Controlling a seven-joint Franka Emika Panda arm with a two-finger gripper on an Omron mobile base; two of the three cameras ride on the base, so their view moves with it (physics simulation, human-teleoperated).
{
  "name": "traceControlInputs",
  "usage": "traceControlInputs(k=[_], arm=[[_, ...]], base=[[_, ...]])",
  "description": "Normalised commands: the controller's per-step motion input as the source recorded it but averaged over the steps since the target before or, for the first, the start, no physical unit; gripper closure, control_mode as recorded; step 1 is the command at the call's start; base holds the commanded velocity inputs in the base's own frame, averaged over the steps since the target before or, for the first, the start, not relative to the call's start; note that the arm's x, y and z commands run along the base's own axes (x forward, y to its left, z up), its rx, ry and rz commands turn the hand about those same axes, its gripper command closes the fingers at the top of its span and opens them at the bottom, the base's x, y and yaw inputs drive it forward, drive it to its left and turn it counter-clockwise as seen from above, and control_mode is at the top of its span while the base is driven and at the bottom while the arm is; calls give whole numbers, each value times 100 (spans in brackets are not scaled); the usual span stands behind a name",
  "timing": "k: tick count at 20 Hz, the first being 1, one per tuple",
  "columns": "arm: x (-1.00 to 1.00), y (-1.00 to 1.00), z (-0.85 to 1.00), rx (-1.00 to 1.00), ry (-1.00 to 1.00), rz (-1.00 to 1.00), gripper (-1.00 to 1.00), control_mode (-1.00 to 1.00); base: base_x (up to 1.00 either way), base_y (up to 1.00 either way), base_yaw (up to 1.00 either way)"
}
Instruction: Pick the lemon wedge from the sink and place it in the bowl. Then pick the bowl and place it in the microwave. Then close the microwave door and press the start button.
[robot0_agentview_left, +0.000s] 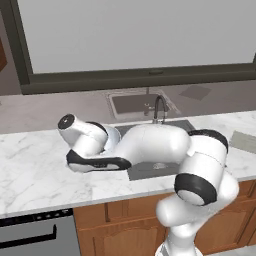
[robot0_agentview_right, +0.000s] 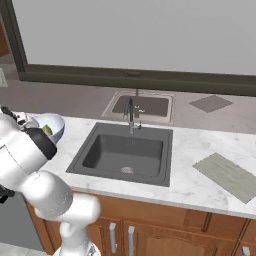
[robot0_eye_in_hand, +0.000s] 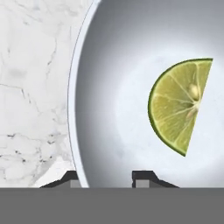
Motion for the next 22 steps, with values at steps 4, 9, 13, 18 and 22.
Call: traceControlInputs(k=[4,9,13,18,22], arm=[[-61,-25,100,0,-2,22,100,-100],[-65,-25,100,0,0,11,100,-100],[-48,-21,100,0,9,0,100,-100],[-56,-54,98,0,2,0,100,-100],[-42,-71,86,-5,0,1,100,-100]], base=[[0,0,0],[0,0,0],[0,0,0],[0,0,0],[0,0,0]])
